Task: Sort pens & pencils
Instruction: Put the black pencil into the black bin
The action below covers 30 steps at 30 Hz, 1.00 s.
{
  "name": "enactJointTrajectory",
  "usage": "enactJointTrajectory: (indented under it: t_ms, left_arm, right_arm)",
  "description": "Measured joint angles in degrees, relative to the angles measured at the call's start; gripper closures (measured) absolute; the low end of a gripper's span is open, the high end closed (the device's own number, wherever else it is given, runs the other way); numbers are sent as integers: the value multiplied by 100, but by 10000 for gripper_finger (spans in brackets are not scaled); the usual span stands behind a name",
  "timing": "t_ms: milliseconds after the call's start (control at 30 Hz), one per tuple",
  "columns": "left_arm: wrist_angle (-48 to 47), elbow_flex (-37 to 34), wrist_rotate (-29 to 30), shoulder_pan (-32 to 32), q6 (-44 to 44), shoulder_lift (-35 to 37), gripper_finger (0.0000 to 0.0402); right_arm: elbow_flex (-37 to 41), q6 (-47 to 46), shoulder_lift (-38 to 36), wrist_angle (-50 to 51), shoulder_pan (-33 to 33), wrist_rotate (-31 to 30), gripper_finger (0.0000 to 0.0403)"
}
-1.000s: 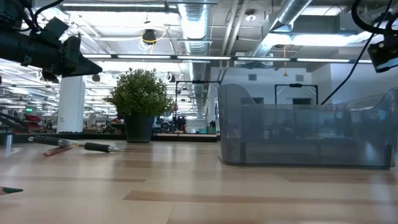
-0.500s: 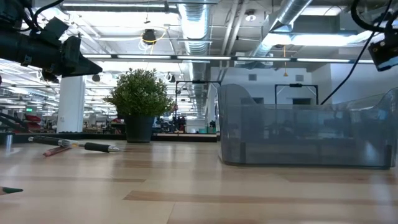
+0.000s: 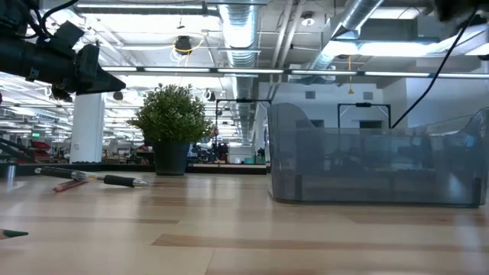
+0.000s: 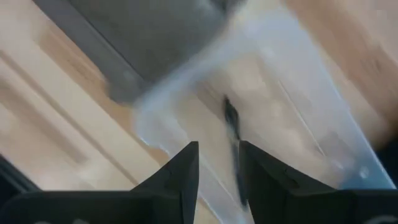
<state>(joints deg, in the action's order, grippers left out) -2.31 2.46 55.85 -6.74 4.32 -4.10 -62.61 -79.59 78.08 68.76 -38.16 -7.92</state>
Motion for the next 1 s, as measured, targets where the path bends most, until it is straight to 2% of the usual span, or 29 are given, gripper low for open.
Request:
enactJointTrajectory:
  t_ms: [133,233,333,433,600,800,1000]
  left_arm:
    - [0,0,-2,-1,0,-2,310]
    - [0,0,-2,-1,0,-2,310]
    - [0,0,-2,-1,0,-2,310]
    - [0,0,-2,-1,0,-2,310]
    - [-2,0,-2,0,-160,-2,310]
    - [-2,0,-2,0,-320,-2,310]
    - [-4,0,2,0,-323,-2,310]
  right_arm:
    - [-408,9,-24,168,713,-601,270]
    - [-657,393,-64,151,1510,-623,270]
    - [-886,1340,-63,-86,2326,-603,268]
    - [-959,2244,-9,-763,3138,-543,270]
    - [-963,3800,36,-1903,4290,148,268]
    - [-963,4287,298,-2485,5025,563,264]
    - [-961,6449,913,-2557,5320,651,265]
